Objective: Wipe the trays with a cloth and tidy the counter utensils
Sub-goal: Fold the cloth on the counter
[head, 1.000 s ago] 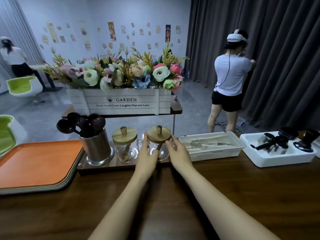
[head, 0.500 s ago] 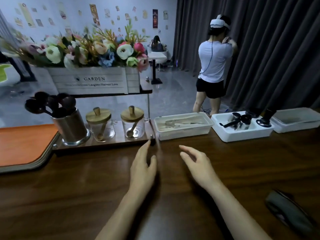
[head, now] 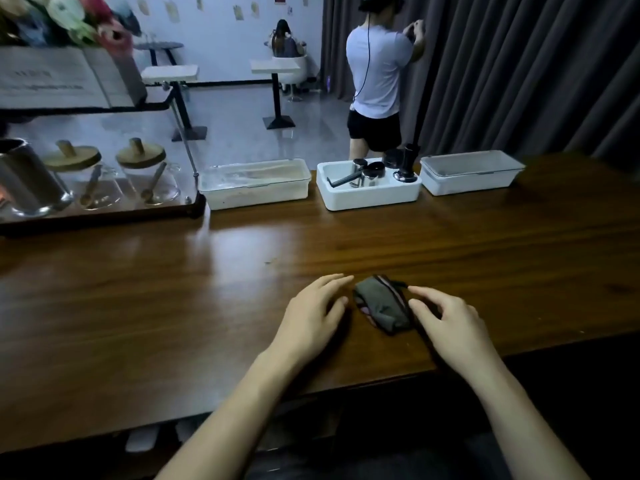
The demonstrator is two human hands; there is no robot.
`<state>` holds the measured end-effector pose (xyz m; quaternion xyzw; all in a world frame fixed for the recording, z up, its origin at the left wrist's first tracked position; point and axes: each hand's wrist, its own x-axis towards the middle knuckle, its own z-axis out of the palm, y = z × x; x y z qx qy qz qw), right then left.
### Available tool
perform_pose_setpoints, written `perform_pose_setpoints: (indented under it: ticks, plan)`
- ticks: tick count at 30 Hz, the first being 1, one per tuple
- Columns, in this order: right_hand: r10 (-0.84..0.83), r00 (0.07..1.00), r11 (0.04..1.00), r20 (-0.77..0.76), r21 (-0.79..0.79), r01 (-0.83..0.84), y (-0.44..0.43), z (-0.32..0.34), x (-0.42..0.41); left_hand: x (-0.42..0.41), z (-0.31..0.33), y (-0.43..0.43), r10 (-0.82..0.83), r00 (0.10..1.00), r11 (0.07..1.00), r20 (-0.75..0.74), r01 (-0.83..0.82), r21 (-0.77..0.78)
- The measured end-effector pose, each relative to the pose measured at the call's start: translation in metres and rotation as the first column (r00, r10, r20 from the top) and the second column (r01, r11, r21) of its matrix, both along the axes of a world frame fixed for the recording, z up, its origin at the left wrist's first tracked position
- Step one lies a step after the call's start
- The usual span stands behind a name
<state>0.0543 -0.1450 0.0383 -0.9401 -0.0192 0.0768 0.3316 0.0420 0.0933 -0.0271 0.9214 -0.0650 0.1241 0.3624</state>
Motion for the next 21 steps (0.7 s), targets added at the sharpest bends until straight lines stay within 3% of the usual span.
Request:
perform_pose_setpoints:
  ticks: [4, 9, 14, 21]
  plan:
    - [0.163, 0.984, 0.985, -0.078, -0.043, -0.166, -0.005, -0.016, -0.005, -0.009, -0.014, -0.025, 0.009, 0.998, 0.992, -0.056, -0.002, 0.122]
    - [0.283, 0.956, 0.956, 0.071, -0.104, -0.275, 0.018, -0.027, 0.003, -0.031, -0.013, -0.023, 0.128, 0.992, 0.979, -0.001, -0.126, 0.159]
    - [0.539, 0.835, 0.841, 0.112, -0.026, -0.540, 0.046, -0.031, 0.031, -0.049, -0.007, -0.003, 0.254, 0.967, 0.959, 0.031, -0.256, 0.120]
    - [0.505, 0.824, 0.863, 0.258, -0.153, -0.481, 0.048, -0.049, 0.004, -0.048, -0.013, 0.004, 0.227, 0.971, 0.951, 0.073, -0.238, 0.198]
